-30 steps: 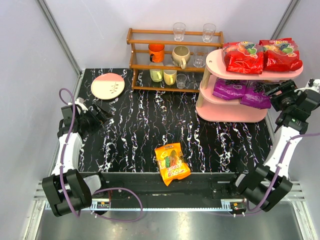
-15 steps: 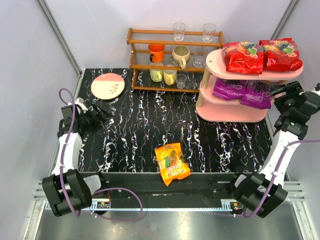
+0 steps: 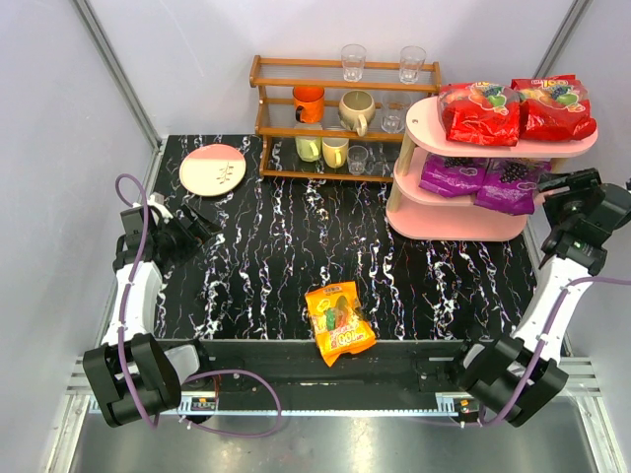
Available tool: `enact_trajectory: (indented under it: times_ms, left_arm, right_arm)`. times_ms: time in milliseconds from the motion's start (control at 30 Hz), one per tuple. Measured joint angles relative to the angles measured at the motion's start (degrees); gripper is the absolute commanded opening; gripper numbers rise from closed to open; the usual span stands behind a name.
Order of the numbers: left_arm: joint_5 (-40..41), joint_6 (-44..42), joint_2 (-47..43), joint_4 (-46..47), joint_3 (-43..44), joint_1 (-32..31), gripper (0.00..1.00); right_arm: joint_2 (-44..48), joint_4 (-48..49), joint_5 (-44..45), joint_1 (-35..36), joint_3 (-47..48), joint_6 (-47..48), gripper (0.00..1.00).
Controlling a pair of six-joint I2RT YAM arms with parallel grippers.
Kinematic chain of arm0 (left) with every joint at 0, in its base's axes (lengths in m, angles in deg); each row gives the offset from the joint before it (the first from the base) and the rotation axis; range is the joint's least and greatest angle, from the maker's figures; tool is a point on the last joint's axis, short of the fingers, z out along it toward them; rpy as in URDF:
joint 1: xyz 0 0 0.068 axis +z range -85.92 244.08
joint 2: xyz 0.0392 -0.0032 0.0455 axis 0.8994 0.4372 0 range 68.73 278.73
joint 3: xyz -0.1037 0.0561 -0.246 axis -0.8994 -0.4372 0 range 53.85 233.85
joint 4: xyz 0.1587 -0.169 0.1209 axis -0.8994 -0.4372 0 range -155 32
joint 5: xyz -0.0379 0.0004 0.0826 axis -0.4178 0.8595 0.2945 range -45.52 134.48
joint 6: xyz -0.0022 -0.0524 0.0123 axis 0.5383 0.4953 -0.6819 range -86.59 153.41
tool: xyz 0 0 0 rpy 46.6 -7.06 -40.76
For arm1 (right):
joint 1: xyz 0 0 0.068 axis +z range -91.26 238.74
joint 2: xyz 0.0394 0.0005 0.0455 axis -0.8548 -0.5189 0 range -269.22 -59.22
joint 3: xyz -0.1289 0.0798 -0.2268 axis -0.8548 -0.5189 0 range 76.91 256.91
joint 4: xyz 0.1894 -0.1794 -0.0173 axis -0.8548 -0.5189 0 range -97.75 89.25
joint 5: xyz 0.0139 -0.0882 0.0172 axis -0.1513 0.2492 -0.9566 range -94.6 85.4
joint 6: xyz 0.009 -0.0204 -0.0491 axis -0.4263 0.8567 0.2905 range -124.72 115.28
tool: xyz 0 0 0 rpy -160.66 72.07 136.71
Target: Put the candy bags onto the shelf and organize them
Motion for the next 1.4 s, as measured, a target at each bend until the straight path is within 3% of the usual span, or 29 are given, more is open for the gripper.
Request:
enact_trajectory:
  times_ms: [33,133,167,300,467,767,1400]
  left_arm:
    - [0.0,0.0,0.0,0.0,0.0,0.0,0.99]
    - [0.1,0.0,0.0,-0.2,0.0,0.0,0.99]
    - [0.1,0.0,0.0,-0.3,0.0,0.0,0.99]
    - [0.0,0.0,0.0,-0.3,0.0,0.0,0.99]
    - [-0.5,0.0,0.0,-0.3,0.0,0.0,0.99]
    - [-1.2,0.1,-0.2,-0.2,0.0,0.0,0.99]
    - [-1.9,0.1,-2.0,0.2,0.0,0.7,0.99]
  right_arm:
    - [0.0,0.0,-0.1,-0.3,0.0,-0.3,0.56]
    - [-0.2,1.4,-1.3,-2.6,-0.5,-2.3,0.38]
    - [-0.3,2.6,-2.2,-3.6,-1.1,-3.3,0.27]
    - [-1.6,10.2,-7.9,-8.2,-5.6,-8.8,0.01]
    - [-5.7,17.4,-13.4,-10.2,-9.5,-14.5,0.0]
    - [-8.2,21.5,-16.1,-10.2,-9.8,-15.3,0.0]
    - [-18.0,14.2,-17.0,-4.9,0.5,-7.3,0.0]
